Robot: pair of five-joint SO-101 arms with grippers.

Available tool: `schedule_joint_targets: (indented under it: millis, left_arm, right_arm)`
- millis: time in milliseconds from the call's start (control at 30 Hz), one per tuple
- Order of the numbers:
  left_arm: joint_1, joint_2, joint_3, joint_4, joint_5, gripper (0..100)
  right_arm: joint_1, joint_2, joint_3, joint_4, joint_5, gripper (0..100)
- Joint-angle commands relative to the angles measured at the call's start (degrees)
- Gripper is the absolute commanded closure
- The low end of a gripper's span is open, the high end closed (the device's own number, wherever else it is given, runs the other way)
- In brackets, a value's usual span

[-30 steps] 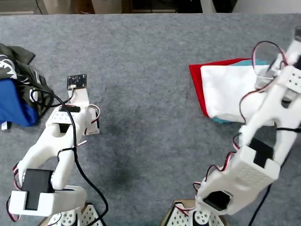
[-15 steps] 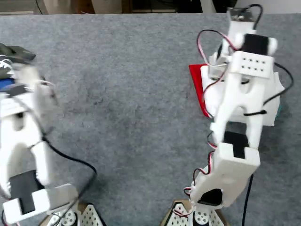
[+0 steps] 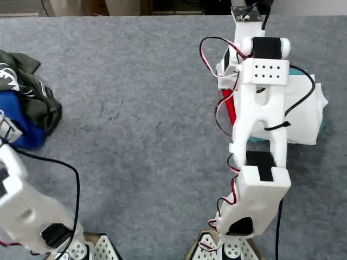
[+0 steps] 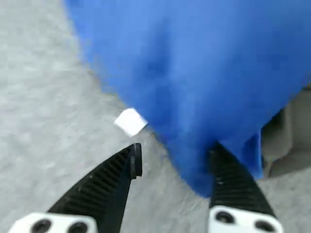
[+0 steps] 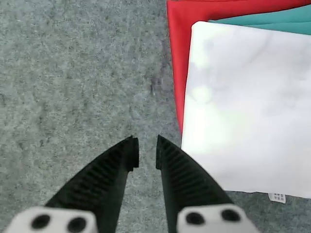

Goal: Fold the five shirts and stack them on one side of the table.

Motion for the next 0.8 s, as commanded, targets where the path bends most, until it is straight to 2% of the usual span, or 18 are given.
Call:
schedule_joint_targets:
  millis: [0, 67, 267, 400, 567, 700, 767]
  left_arm:
    - [2.1, 3.2, -7.2, 1.0, -0.4, 90]
    - [1.9, 2.9, -11.1, 4.2, -0.4, 99]
    - [0.6, -4.9, -27.5, 21.0, -0.4, 98]
    - [1.1, -13.8, -41.0, 27.1, 0.0, 98]
    - [13.2, -26.7, -55.5, 43.2, -0.1, 98]
    - [28.9, -36.9, -49.2, 42.9, 2.1, 98]
    - [38.3, -39.6, -38.7, 42.7, 3.4, 98]
  right_arm:
    - [-0.3, -0.7, -2.5, 1.2, -0.5, 92.5]
    - [0.1, -0.8, -2.5, 1.2, -0.4, 92.5]
    - [0.9, -0.8, -2.4, 1.2, -0.6, 92.5]
    - [0.3, -0.7, -2.4, 1.2, -0.8, 92.5]
    - [-0.4, -0.7, -2.4, 1.2, -0.8, 92.5]
    - [-0.4, -0.7, -2.4, 1.2, -0.8, 92.5]
    - [-0.4, -0.7, -2.4, 1.2, -0.8, 92.5]
